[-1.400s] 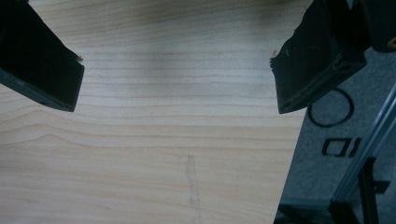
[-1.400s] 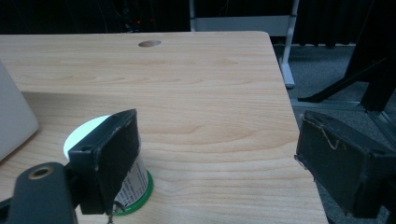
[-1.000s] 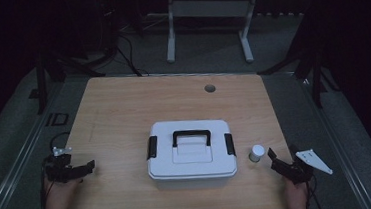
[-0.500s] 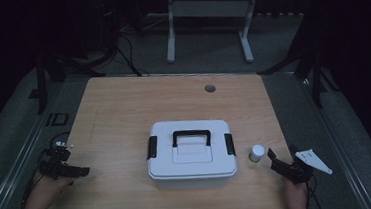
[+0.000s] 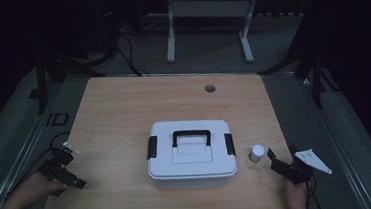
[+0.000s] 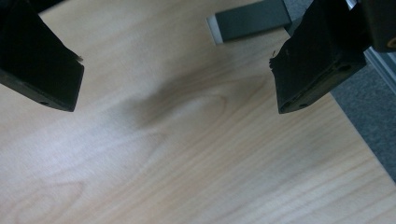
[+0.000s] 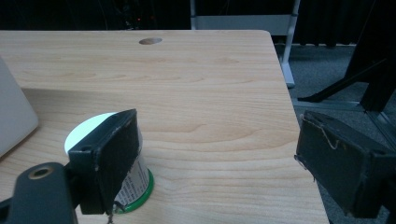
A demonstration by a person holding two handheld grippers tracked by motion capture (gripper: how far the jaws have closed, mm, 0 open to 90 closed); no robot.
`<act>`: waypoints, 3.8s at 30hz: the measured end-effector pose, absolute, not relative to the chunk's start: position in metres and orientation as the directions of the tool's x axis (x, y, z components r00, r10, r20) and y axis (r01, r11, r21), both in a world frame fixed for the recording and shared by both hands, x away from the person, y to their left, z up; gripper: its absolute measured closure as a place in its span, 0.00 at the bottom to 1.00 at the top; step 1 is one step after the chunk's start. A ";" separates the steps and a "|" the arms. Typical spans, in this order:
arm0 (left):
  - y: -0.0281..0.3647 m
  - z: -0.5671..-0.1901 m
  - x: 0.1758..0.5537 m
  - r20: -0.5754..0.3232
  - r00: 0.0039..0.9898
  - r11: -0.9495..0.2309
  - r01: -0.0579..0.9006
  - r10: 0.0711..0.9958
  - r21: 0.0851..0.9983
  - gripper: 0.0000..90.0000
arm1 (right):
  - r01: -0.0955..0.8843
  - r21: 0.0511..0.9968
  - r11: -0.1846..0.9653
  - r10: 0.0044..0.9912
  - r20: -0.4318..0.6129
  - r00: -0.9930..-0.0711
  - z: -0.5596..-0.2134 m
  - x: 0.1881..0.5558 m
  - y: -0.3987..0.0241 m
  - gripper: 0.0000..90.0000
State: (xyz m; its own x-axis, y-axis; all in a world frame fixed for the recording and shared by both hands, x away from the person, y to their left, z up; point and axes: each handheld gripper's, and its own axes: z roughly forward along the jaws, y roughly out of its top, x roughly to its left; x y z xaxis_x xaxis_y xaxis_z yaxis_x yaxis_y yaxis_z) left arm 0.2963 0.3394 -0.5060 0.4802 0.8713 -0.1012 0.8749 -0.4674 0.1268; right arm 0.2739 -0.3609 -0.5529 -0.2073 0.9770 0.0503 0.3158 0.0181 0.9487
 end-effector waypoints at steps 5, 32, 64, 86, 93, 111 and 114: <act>0.336 -0.504 0.293 -0.126 0.564 -0.555 0.826 0.816 0.098 0.01 | 0.317 0.948 0.020 0.977 0.049 -0.208 -0.553 0.274 -0.361 0.14; 0.298 -0.479 0.290 -0.169 0.788 -0.798 0.602 0.592 0.015 0.05 | 0.317 0.948 0.018 0.977 0.051 -0.209 -0.553 0.274 -0.361 0.15; 0.211 -0.421 0.319 -0.169 0.876 -0.828 0.482 0.451 0.287 0.05 | 0.314 0.949 0.013 0.975 0.058 -0.215 -0.553 0.274 -0.361 0.15; 0.166 -0.393 0.334 -0.137 0.915 -0.876 0.404 0.380 0.263 0.05 | 0.313 0.950 0.008 0.974 0.064 -0.218 -0.553 0.274 -0.362 0.15; 0.149 -0.383 0.339 -0.119 0.927 -0.894 0.375 0.356 0.245 0.05 | 0.314 0.949 0.007 0.973 0.066 -0.220 -0.553 0.274 -0.362 0.15; 0.098 -0.378 0.354 -0.099 0.958 -0.944 0.282 0.268 0.171 0.05 | 0.312 0.950 0.004 0.972 0.069 -0.223 -0.553 0.273 -0.363 0.15; 0.091 -0.378 0.356 -0.100 0.961 -0.946 0.272 0.257 0.176 0.05 | 0.313 0.950 0.004 0.972 0.069 -0.224 -0.553 0.273 -0.363 0.15</act>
State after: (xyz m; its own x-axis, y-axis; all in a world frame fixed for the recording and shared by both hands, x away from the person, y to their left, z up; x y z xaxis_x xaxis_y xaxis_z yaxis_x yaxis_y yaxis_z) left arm 0.3562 0.0906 -0.3776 0.9611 0.2573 -0.1000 0.2716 -0.9462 0.1758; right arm 0.2735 -0.3629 -0.5530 -0.2237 0.9722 0.0695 0.3129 0.0041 0.9498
